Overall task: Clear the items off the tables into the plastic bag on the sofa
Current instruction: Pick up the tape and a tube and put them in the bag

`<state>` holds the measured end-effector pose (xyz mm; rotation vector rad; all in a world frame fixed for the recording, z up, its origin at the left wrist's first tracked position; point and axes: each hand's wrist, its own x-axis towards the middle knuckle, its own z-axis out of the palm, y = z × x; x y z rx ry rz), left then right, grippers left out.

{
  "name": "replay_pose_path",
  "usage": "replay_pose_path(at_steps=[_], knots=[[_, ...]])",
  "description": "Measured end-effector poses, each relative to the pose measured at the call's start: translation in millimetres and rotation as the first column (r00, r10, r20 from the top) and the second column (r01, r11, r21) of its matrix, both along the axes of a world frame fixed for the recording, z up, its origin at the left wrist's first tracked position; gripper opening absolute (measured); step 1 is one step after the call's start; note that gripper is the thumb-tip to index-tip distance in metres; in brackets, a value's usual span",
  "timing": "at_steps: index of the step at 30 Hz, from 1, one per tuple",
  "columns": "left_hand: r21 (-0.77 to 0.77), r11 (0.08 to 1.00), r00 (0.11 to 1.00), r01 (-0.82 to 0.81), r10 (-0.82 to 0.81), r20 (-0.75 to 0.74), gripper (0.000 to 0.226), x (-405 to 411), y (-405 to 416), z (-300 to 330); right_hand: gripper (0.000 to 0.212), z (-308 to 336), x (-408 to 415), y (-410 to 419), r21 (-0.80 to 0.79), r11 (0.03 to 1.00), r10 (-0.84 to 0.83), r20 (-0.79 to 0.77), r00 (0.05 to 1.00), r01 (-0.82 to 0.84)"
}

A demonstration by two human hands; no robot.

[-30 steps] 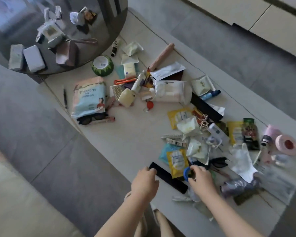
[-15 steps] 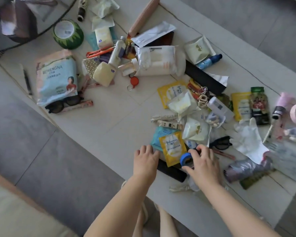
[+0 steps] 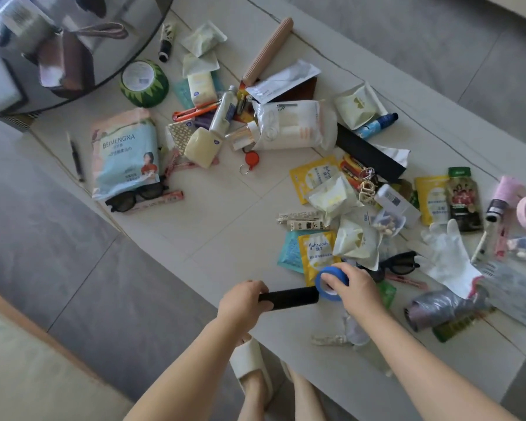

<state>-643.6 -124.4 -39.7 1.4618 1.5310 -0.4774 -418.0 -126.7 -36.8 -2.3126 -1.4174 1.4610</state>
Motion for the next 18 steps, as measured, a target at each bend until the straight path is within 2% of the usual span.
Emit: replay_pose_path(at_steps=[3, 6, 11, 15, 18], knots=[[-0.005, 0.996, 0.996, -0.089, 0.090, 0.019, 0.026, -16.0, 0.7, 1.5, 0.022, -5.4, -19.2, 13.0, 0.022, 0.988, -0.148, -0.089, 0.985, 0.150], [-0.006, 0.969, 0.969, -0.248, 0.248, 0.023, 0.025, -32.0, -0.1, -0.7, 0.025, -15.8, -39.1, 20.4, 0.086, 0.990, -0.122, 0.080, 0.989, 0.115], [-0.025, 0.917, 0.917, -0.399, 0.399, 0.023, 0.024, -50.3, -6.6, -1.6, 0.023, -15.7, -57.8, 30.4, -0.002, 0.987, -0.153, 0.290, 0.945, 0.160], [-0.061, 0.791, 0.788, -0.608, 0.611, 0.071, 0.019, -56.9, -10.7, 4.3, 0.027, -9.0, -66.3, 35.0, 0.054, 0.998, -0.049, 0.428, 0.902, 0.029], [-0.136, 0.644, 0.633, -0.753, 0.765, 0.115, 0.018, -61.5, -13.4, 15.3, 0.027, -1.2, -74.6, 34.6, 0.087, 0.995, -0.074, 0.298, 0.952, 0.050]])
